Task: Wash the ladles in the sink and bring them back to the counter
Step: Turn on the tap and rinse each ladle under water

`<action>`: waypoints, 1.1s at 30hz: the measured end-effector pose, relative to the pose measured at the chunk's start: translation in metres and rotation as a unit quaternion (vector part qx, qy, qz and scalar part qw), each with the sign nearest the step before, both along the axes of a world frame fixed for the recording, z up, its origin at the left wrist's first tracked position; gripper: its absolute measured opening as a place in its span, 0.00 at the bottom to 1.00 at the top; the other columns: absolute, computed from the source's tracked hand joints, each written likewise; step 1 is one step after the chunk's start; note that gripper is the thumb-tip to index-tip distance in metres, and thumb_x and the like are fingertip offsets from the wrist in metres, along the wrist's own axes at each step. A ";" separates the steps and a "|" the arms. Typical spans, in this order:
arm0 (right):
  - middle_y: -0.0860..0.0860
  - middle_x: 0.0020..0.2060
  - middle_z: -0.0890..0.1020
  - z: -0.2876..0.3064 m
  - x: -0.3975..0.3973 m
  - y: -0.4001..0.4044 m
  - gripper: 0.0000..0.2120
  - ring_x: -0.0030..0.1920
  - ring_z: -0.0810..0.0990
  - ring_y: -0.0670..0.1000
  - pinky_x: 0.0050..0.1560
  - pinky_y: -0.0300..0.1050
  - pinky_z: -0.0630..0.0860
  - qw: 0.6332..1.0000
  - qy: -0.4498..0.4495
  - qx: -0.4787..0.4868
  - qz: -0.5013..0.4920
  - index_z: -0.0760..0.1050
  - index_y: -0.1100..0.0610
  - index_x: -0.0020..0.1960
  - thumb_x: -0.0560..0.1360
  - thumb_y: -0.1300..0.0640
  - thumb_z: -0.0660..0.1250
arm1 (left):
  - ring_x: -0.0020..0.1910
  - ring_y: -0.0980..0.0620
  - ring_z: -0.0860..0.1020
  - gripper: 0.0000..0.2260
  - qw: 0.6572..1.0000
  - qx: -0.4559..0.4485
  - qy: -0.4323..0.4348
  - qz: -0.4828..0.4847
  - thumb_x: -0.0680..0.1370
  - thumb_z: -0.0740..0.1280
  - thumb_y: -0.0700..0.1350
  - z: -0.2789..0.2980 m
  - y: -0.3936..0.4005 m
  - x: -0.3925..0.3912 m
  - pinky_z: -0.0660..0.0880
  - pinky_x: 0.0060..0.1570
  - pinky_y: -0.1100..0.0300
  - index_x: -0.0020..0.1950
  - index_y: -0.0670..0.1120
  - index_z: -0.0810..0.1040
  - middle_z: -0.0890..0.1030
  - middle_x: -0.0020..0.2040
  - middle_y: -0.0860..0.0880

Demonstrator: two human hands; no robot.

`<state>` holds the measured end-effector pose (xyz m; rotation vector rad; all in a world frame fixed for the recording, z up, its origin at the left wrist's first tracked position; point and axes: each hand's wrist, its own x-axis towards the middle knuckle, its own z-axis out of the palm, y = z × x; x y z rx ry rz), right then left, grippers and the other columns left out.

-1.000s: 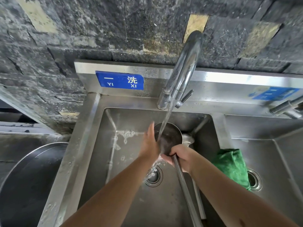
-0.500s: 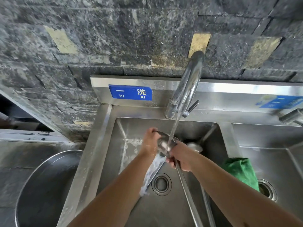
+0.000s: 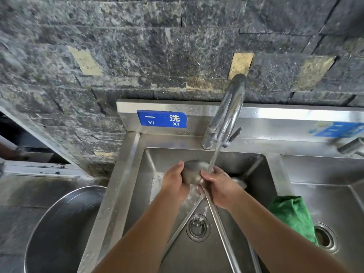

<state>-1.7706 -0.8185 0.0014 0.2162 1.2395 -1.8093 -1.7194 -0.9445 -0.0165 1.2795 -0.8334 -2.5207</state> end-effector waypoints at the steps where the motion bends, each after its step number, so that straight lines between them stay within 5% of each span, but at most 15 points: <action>1: 0.59 0.38 0.78 -0.001 -0.001 0.001 0.21 0.28 0.77 0.55 0.26 0.44 0.74 1.000 -0.002 0.003 -0.020 0.68 0.64 0.66 0.74 0.68 0.68 | 0.46 0.41 0.83 0.15 1.000 -0.021 -0.006 0.000 0.81 0.65 0.43 0.000 0.000 0.000 0.81 0.39 0.53 0.60 0.32 0.76 0.82 0.55 0.33; 4: 0.59 0.32 0.77 0.002 -0.002 0.005 0.15 0.25 0.76 0.54 0.26 0.43 0.73 0.999 0.018 0.013 -0.036 0.70 0.64 0.59 0.73 0.68 0.67 | 0.39 0.48 0.82 0.11 0.977 -0.183 -0.080 -0.079 0.75 0.72 0.49 0.007 0.007 -0.001 0.80 0.39 0.54 0.49 0.42 0.81 0.84 0.45 0.40; 7: 0.58 0.30 0.77 0.009 0.001 0.005 0.03 0.24 0.76 0.54 0.26 0.43 0.72 0.999 0.026 0.004 -0.030 0.74 0.64 0.50 0.76 0.66 0.65 | 0.57 0.46 0.79 0.25 0.857 -0.419 -0.169 -0.246 0.72 0.68 0.61 0.013 0.021 -0.004 0.78 0.55 0.49 0.65 0.51 0.75 0.79 0.60 0.46; 9: 0.58 0.31 0.77 0.012 0.004 0.006 0.04 0.24 0.75 0.54 0.25 0.42 0.71 0.999 0.030 -0.005 -0.022 0.76 0.62 0.50 0.79 0.63 0.63 | 0.68 0.44 0.71 0.28 0.777 -0.538 -0.183 -0.273 0.76 0.61 0.63 0.014 0.025 -0.006 0.70 0.66 0.46 0.74 0.55 0.67 0.70 0.71 0.46; 11: 0.59 0.35 0.78 0.015 0.004 0.011 0.09 0.26 0.75 0.55 0.26 0.44 0.72 0.999 0.037 -0.019 -0.008 0.77 0.62 0.56 0.81 0.59 0.61 | 0.68 0.44 0.71 0.25 0.705 -0.629 -0.161 -0.284 0.76 0.54 0.65 0.017 0.024 -0.007 0.71 0.65 0.46 0.72 0.59 0.69 0.72 0.70 0.48; 15: 0.57 0.41 0.79 0.020 0.003 0.024 0.12 0.32 0.76 0.56 0.32 0.47 0.73 0.996 0.039 -0.067 0.040 0.81 0.54 0.53 0.80 0.51 0.61 | 0.59 0.45 0.77 0.17 0.612 -0.723 -0.038 -0.320 0.79 0.53 0.59 0.023 0.021 -0.005 0.76 0.55 0.48 0.65 0.58 0.71 0.78 0.61 0.52; 21: 0.56 0.48 0.82 0.030 0.006 0.032 0.20 0.45 0.81 0.57 0.41 0.51 0.78 0.991 -0.006 -0.103 0.082 0.82 0.52 0.56 0.81 0.44 0.55 | 0.66 0.48 0.73 0.20 0.485 -0.808 0.059 -0.328 0.78 0.56 0.55 0.037 0.020 0.000 0.74 0.61 0.49 0.70 0.56 0.69 0.74 0.68 0.51; 23: 0.55 0.48 0.83 0.028 0.004 0.032 0.22 0.46 0.83 0.55 0.42 0.52 0.80 0.992 -0.022 -0.099 0.074 0.83 0.52 0.54 0.82 0.43 0.53 | 0.65 0.51 0.73 0.21 0.512 -0.787 0.042 -0.341 0.76 0.59 0.58 0.040 0.022 0.002 0.75 0.60 0.51 0.69 0.58 0.70 0.74 0.67 0.54; 26: 0.56 0.43 0.83 0.028 0.007 0.028 0.24 0.38 0.82 0.55 0.38 0.48 0.77 0.995 -0.008 -0.076 0.057 0.84 0.53 0.48 0.82 0.43 0.52 | 0.59 0.55 0.77 0.19 0.639 -0.700 -0.004 -0.320 0.75 0.62 0.60 0.031 0.021 -0.005 0.75 0.59 0.55 0.64 0.57 0.76 0.79 0.61 0.56; 28: 0.58 0.38 0.79 0.028 0.009 0.026 0.16 0.31 0.76 0.55 0.32 0.44 0.72 0.997 0.015 -0.064 0.046 0.81 0.55 0.50 0.79 0.47 0.59 | 0.58 0.52 0.78 0.21 0.694 -0.641 -0.041 -0.326 0.76 0.59 0.64 0.023 0.020 -0.008 0.74 0.59 0.56 0.62 0.54 0.77 0.81 0.58 0.53; 30: 0.61 0.38 0.75 0.020 0.009 0.025 0.13 0.27 0.74 0.55 0.28 0.43 0.71 0.997 0.035 -0.046 0.047 0.77 0.61 0.53 0.75 0.52 0.67 | 0.51 0.50 0.79 0.19 0.785 -0.536 -0.072 -0.303 0.78 0.56 0.64 0.017 0.020 -0.009 0.75 0.51 0.55 0.53 0.54 0.79 0.82 0.49 0.53; 33: 0.61 0.32 0.74 0.010 0.014 0.020 0.15 0.20 0.72 0.54 0.22 0.41 0.69 0.997 0.058 0.043 0.025 0.76 0.66 0.50 0.76 0.53 0.69 | 0.42 0.48 0.79 0.19 0.832 -0.459 -0.136 -0.281 0.79 0.55 0.62 0.014 0.021 -0.002 0.73 0.41 0.57 0.48 0.51 0.78 0.80 0.40 0.50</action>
